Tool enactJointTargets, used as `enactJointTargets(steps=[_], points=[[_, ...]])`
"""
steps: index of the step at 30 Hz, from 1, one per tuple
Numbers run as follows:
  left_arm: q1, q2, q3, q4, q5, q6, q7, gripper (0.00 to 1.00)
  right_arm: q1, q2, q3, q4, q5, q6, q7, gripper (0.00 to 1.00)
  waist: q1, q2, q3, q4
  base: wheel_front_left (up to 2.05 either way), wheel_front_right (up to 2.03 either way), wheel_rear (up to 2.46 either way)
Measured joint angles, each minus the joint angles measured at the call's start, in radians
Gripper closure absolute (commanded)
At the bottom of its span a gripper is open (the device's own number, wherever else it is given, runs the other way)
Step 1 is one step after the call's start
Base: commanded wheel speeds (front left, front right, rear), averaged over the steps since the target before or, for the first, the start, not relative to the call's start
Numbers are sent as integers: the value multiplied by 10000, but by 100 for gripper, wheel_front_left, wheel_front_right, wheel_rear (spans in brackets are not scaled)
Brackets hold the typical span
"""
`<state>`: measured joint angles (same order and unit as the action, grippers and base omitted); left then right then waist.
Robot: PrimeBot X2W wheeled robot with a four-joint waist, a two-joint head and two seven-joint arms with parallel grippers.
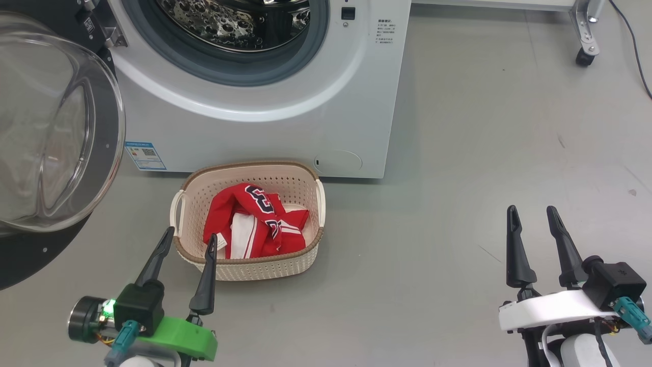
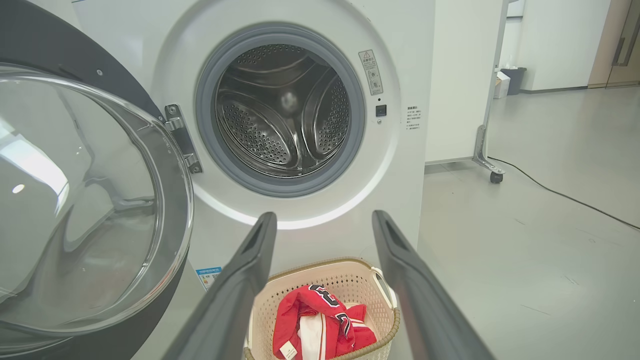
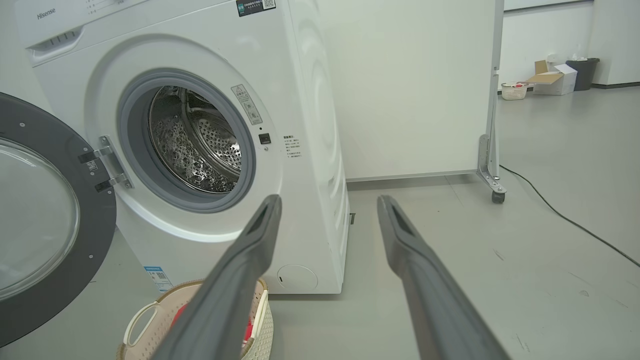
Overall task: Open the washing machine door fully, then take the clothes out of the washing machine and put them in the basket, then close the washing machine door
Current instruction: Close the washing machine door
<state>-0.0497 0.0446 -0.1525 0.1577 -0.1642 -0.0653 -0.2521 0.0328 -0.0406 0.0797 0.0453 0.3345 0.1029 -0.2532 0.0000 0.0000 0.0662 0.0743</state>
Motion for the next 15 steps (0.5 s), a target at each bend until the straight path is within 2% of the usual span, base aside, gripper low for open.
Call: enactJointTargets(steps=[15], points=[[-13,0,-322,10,33,-6,0,0,0,0,-123,-21,0,-15,0,0,0,0,21,246,0,0,0]])
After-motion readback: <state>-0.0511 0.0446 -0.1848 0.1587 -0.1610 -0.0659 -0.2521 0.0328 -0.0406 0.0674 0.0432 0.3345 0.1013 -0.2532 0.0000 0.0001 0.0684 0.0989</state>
